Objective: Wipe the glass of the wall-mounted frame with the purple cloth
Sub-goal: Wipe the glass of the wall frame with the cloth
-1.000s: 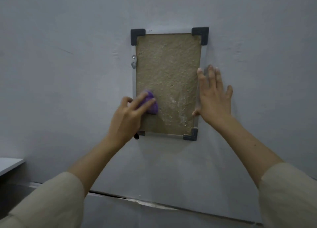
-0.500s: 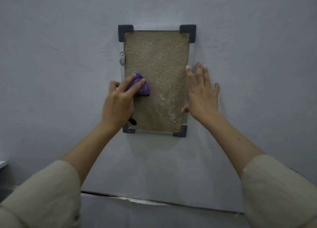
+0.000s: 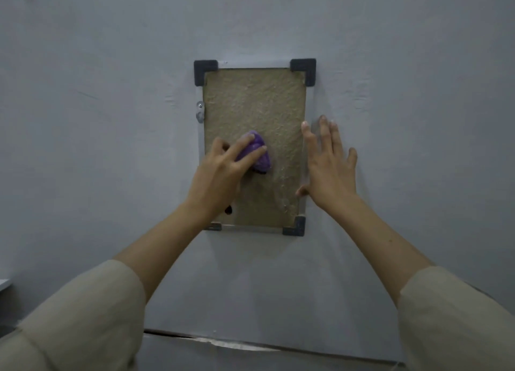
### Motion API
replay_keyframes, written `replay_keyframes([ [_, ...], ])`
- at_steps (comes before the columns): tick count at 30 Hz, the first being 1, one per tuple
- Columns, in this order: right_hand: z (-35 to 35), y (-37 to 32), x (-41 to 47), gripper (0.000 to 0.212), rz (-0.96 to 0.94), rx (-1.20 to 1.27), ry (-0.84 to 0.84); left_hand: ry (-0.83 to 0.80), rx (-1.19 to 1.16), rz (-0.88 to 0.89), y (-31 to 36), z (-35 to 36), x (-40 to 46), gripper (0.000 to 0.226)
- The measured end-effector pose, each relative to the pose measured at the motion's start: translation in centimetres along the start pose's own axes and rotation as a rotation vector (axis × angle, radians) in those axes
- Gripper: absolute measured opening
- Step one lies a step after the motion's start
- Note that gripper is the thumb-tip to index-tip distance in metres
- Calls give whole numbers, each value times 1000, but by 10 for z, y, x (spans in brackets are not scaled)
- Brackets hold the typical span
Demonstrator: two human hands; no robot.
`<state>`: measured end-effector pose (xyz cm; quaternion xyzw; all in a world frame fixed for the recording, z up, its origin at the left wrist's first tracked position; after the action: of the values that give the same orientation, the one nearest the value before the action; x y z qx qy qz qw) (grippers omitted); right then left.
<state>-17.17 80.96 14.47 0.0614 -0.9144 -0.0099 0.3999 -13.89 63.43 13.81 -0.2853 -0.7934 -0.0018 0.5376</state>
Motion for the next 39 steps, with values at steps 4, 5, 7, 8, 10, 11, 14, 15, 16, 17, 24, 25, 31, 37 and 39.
replay_keyframes([
  [4, 0, -1, -1, 127, -7, 16, -6, -148, 23, 298, 23, 14, -18, 50],
  [5, 0, 0, -1, 127, -6, 9, -9, -204, 19, 356, 28, 17, -26, 49],
  [7, -1, 1, 0, 128, -6, 3, -11, -248, -5, 359, 27, 15, -28, 50],
  [8, -1, 1, 0, 128, -7, 4, -12, -225, -18, 318, 23, 12, -22, 52],
  [10, -2, 1, 0, 128, -8, 8, -10, -122, -25, 171, 12, 2, -3, 55],
  [11, -2, 1, -1, 128, -6, 10, -9, -62, -18, 92, 6, -3, 9, 55],
  [14, -2, 1, -1, 125, 0, 14, -4, -44, -16, 14, 3, -3, 29, 54],
  [15, -1, 1, -1, 125, 0, 12, -3, -75, -22, 49, 7, 2, 26, 54],
  [16, -1, 2, -1, 125, -1, 13, -3, -105, -25, 106, 13, 7, 19, 55],
  [17, 0, 2, -1, 125, 0, 15, -4, -140, -29, 177, 19, 11, 10, 55],
  [24, -1, 5, 0, 128, -26, 6, -9, -239, -25, 331, 25, 10, -7, 53],
  [25, -1, 7, 1, 128, -37, 5, -4, -179, -24, 229, 19, 6, 5, 52],
  [31, 3, 23, 0, 135, -87, -24, 2, -88, -18, -10, 31, 12, 26, 50],
  [37, 3, 25, -1, 139, -94, -18, -40, -263, -69, 268, 50, 32, -14, 55],
  [39, 0, 26, -2, 139, -101, -26, -67, -210, -90, 169, 42, 26, -11, 56],
])
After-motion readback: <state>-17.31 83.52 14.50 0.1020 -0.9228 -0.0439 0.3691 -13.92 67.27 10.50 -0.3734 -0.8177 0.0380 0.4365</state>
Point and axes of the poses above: each hand's wrist, its own x-axis towards the middle knuckle, its own z-axis out of the palm, y = z × x, the point moved 4 cm from there along x, towards the middle knuckle, and after that the axes turned 7 degrees about -x, right-handed, at the moved point
